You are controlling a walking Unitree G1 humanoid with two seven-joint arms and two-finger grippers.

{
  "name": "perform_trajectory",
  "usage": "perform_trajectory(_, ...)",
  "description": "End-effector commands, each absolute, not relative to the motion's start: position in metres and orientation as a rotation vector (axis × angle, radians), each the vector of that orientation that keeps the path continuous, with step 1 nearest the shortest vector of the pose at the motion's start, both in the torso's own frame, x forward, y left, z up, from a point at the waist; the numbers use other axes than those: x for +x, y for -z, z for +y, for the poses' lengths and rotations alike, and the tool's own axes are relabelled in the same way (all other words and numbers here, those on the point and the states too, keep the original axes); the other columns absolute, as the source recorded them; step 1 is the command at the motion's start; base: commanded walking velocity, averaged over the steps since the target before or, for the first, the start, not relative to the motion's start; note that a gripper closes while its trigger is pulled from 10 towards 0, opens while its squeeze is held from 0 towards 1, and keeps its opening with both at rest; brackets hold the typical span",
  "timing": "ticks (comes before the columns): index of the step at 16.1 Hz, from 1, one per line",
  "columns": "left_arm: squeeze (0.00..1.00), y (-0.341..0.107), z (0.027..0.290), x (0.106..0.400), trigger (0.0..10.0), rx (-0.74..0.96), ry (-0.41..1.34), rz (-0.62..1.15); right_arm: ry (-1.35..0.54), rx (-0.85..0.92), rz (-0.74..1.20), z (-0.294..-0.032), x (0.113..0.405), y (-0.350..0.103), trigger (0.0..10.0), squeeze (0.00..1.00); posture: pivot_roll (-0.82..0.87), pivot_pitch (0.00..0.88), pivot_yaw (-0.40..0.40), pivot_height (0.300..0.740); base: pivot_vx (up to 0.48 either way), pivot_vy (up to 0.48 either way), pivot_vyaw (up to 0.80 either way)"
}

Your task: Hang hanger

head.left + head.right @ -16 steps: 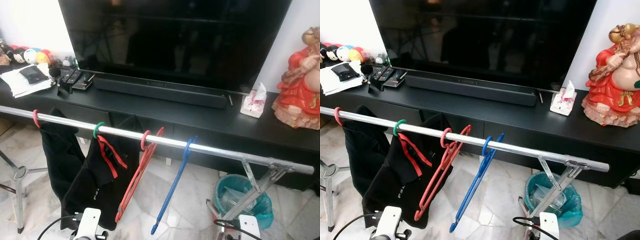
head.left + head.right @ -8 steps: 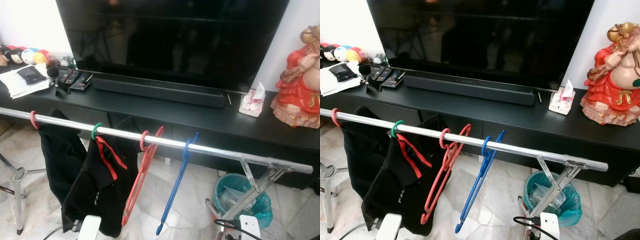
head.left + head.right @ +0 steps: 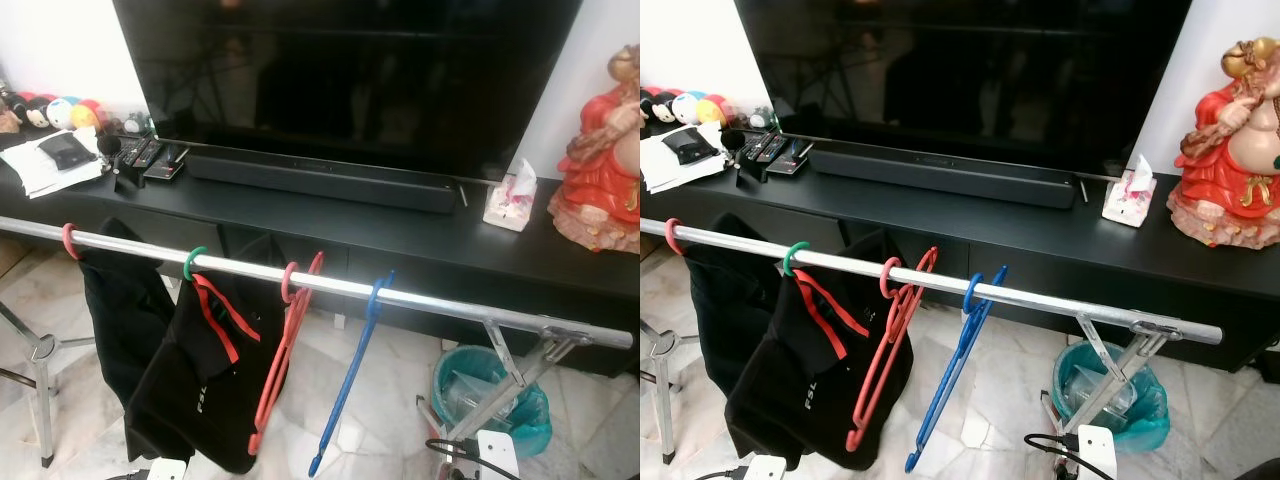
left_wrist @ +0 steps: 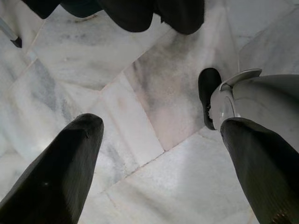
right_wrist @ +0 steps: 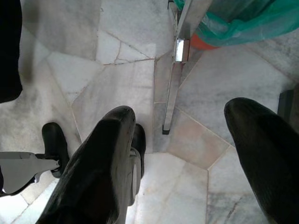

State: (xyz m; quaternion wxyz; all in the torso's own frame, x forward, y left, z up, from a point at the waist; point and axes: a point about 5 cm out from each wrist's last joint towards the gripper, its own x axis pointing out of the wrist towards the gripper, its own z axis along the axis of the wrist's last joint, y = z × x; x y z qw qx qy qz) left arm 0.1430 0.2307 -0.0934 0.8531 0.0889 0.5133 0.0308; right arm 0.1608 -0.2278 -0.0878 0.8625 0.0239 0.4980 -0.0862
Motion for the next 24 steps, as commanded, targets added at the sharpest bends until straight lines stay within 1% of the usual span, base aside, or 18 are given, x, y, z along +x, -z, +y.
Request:
perform_trajectory(1, 0.0, 0.095, 0.235, 0.136, 10.0, 0.203, -0.059, 1.104, 0.187, 0.058, 1.051, -0.226, 0.158, 0.089, 10.0, 0.0, 0.04, 0.0, 0.028, 0.74, 0.0, 0.0, 0.0)
perform_trajectory(7, 0.0, 0.099, 0.235, 0.124, 10.0, 0.199, -0.067, 1.13, 0.184, 0.062, 1.053, -0.225, 0.157, 0.09, 10.0, 0.0, 0.04, 0.0, 0.037, 0.74, 0.0, 0.0, 0.0)
perform_trajectory(10, 0.0, 0.1, 0.238, 0.118, 10.0, 0.19, -0.083, 1.144, 0.185, 0.066, 1.051, -0.224, 0.158, 0.09, 10.0, 0.0, 0.05, 0.0, 0.028, 0.74, 0.0, 0.0, 0.0)
perform_trajectory(13, 0.0, 0.1, 0.239, 0.118, 10.0, 0.189, -0.086, 1.143, 0.187, 0.066, 1.051, -0.225, 0.158, 0.09, 10.0, 0.0, 0.05, 0.0, 0.027, 0.74, 0.0, 0.0, 0.0)
perform_trajectory(15, 0.0, 0.099, 0.239, 0.121, 10.0, 0.192, -0.084, 1.139, 0.192, 0.068, 1.047, -0.225, 0.159, 0.089, 10.0, 0.0, 0.06, 0.0, 0.023, 0.74, 0.0, 0.277, 0.0)
perform_trajectory(17, 0.0, 0.098, 0.238, 0.126, 10.0, 0.192, -0.081, 1.13, 0.193, 0.067, 1.046, -0.226, 0.159, 0.089, 10.0, 0.0, 0.06, 0.0, 0.02, 0.74, 0.0, 0.0, 0.0)
perform_trajectory(18, 0.0, 0.097, 0.238, 0.127, 10.0, 0.191, -0.081, 1.129, 0.192, 0.067, 1.045, -0.226, 0.159, 0.089, 10.0, 0.0, 0.06, 0.0, 0.02, 0.74, 0.0, 0.0, 0.0)
perform_trajectory(24, 0.0, 0.1, 0.233, 0.123, 10.0, 0.185, -0.074, 1.133, 0.198, 0.068, 1.039, -0.226, 0.161, 0.088, 10.0, 0.0, 0.06, 0.0, 0.017, 0.74, 0.0, 0.278, 0.0)
